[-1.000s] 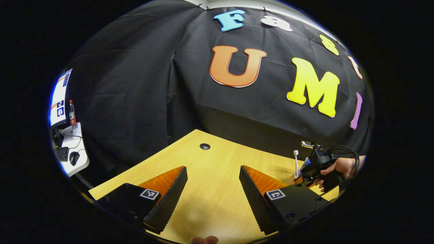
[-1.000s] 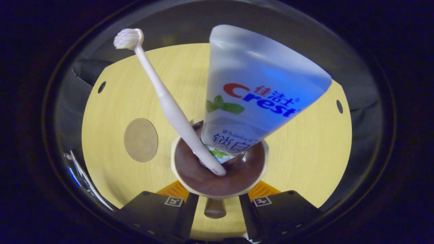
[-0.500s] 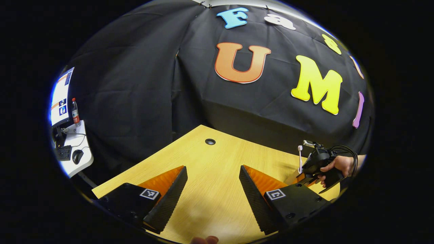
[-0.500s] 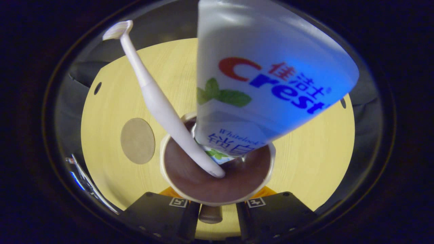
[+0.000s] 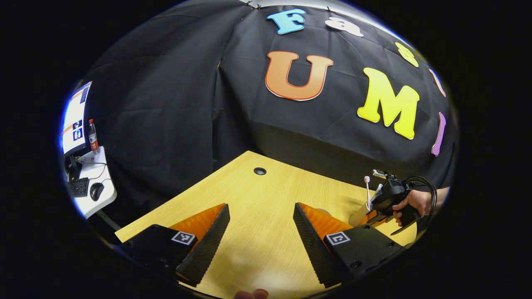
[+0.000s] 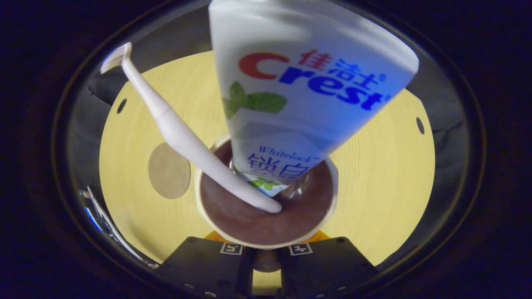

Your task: Put the toothbrush and toothpaste on the desktop into the cup, then pick up the cup and place it on the coaster on the desktop.

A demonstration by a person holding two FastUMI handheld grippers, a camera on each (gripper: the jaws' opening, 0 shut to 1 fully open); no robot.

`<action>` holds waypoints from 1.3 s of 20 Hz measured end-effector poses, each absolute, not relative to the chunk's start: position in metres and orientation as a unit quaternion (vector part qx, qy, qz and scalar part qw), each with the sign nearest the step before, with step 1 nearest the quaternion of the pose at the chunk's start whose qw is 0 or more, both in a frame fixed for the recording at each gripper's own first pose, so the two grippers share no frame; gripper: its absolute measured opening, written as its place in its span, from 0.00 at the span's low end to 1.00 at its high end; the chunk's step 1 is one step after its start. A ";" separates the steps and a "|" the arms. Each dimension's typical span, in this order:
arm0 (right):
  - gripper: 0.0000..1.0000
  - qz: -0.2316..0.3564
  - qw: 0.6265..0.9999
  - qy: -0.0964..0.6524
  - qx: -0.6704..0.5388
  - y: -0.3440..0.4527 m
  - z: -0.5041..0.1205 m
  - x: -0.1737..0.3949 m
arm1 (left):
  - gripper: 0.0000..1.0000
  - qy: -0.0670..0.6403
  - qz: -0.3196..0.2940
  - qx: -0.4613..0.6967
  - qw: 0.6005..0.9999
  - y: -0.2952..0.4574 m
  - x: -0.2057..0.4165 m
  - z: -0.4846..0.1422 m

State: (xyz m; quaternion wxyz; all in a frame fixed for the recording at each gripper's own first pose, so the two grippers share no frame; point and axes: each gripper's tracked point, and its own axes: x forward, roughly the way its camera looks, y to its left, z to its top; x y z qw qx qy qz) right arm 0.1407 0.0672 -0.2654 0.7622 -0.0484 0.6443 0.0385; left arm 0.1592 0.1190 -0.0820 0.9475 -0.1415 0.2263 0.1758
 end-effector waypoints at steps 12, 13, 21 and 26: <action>0.24 0.068 0.790 0.609 -0.015 0.111 -0.235 0.134 | 0.98 0.219 0.187 -0.128 0.949 0.144 0.127 -0.078; 0.24 0.073 0.792 0.606 -0.015 0.118 -0.232 0.134 | 0.98 0.219 0.190 -0.129 0.948 0.146 0.125 -0.077; 0.24 0.127 0.788 0.601 -0.045 0.187 -0.228 0.129 | 0.98 0.211 0.230 -0.116 0.943 0.193 0.101 -0.071; 0.24 0.132 0.782 0.603 -0.085 0.216 -0.241 0.123 | 0.98 0.216 0.256 -0.124 0.934 0.215 0.083 -0.075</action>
